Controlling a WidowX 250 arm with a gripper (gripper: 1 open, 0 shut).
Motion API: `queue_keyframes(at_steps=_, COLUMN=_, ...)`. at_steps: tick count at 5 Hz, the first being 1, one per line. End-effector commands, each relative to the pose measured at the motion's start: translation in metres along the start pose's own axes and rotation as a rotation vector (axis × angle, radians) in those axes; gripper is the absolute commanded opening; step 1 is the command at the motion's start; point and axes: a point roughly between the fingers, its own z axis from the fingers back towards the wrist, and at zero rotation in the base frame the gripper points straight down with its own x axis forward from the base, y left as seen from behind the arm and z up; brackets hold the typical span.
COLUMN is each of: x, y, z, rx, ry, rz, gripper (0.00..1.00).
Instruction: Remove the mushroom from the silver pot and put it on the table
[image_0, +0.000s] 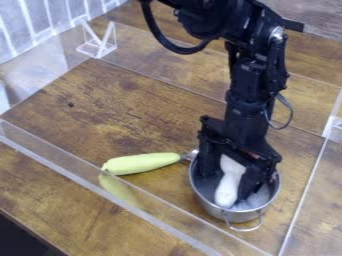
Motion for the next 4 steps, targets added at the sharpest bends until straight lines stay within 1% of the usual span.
queue_keyframes(at_steps=1, x=0.0100, y=0.0080, z=0.0162, rx=0.001, ry=-0.056, rz=0.008, gripper=1.00)
queue_keyframes(at_steps=4, x=0.0124, y=0.0104, z=0.0145, rx=-0.005, ry=-0.057, rz=-0.008, gripper=1.00)
